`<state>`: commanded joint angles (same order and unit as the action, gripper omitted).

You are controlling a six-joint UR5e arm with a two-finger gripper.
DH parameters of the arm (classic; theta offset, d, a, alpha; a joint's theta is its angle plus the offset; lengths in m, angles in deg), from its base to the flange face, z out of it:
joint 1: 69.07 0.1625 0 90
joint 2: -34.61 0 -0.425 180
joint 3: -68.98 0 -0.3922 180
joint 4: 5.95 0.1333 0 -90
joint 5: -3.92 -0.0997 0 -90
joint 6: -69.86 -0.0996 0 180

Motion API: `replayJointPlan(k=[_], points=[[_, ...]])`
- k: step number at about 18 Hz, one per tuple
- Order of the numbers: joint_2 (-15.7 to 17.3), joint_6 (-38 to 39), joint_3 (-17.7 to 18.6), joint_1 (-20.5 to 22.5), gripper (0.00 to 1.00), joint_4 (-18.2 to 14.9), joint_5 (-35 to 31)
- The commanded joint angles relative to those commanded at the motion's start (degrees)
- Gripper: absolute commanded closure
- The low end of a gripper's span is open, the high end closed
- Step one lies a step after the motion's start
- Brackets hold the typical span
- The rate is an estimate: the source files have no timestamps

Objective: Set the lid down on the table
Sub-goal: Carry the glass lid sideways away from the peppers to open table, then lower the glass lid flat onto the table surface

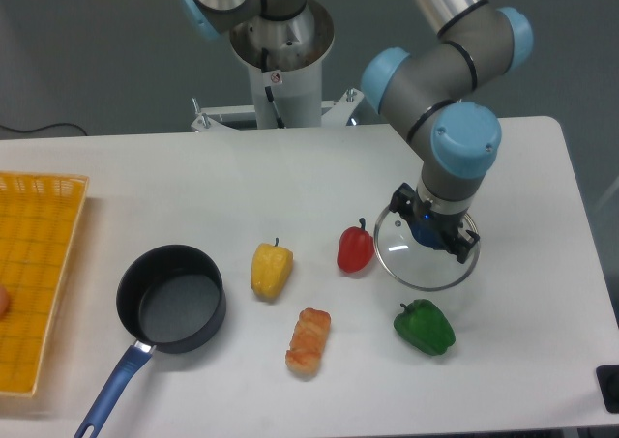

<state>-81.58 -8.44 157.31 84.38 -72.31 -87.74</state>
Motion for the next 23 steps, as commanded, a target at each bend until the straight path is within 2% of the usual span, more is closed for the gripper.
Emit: replayJointPlan(k=[4, 10, 15, 23], points=[[-1.23, -3.78, 0.00, 1.58, 0.60, 1.50, 0.00], [-2.02, -7.21, 0.00, 4.13, 0.60, 1.85, 0.00], [-2.90, -8.53, 0.53, 4.84, 0.60, 3.69, 0.00], [-4.04, -10.47, 0.53, 5.54, 0.60, 4.05, 0.00]])
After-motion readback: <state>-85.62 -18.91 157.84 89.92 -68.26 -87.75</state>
